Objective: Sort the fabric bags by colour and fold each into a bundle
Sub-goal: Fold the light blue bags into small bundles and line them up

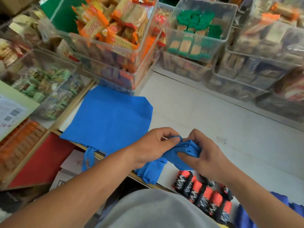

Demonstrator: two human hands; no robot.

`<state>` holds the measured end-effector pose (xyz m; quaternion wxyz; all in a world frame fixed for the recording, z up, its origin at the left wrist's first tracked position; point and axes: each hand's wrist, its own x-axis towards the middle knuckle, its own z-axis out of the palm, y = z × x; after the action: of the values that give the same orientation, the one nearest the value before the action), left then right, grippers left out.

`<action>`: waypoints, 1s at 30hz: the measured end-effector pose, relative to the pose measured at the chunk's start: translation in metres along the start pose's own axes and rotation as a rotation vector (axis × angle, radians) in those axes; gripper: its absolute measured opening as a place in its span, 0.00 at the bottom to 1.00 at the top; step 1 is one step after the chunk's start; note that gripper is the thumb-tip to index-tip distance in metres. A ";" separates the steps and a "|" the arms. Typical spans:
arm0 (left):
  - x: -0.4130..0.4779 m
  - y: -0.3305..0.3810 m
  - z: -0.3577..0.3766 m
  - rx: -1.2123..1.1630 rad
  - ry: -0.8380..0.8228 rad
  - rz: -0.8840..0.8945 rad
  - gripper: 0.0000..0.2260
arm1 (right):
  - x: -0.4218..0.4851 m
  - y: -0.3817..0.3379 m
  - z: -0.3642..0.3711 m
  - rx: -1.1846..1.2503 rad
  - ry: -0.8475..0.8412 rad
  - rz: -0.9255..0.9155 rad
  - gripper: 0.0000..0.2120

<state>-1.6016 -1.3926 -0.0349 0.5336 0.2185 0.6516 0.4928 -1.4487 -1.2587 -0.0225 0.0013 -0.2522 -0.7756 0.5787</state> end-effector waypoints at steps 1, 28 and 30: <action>0.000 0.000 -0.005 -0.052 0.029 0.010 0.07 | 0.003 -0.002 0.000 0.014 0.042 0.012 0.14; -0.013 -0.012 0.001 -0.075 0.367 -0.021 0.13 | 0.043 -0.029 0.031 -0.033 0.490 0.106 0.11; -0.008 -0.002 -0.002 -0.179 0.329 -0.071 0.15 | 0.043 -0.029 0.030 -0.049 0.470 0.094 0.12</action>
<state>-1.6005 -1.4007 -0.0329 0.4542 0.0634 0.6911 0.5586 -1.5063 -1.2744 -0.0184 0.1485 -0.4156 -0.7554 0.4844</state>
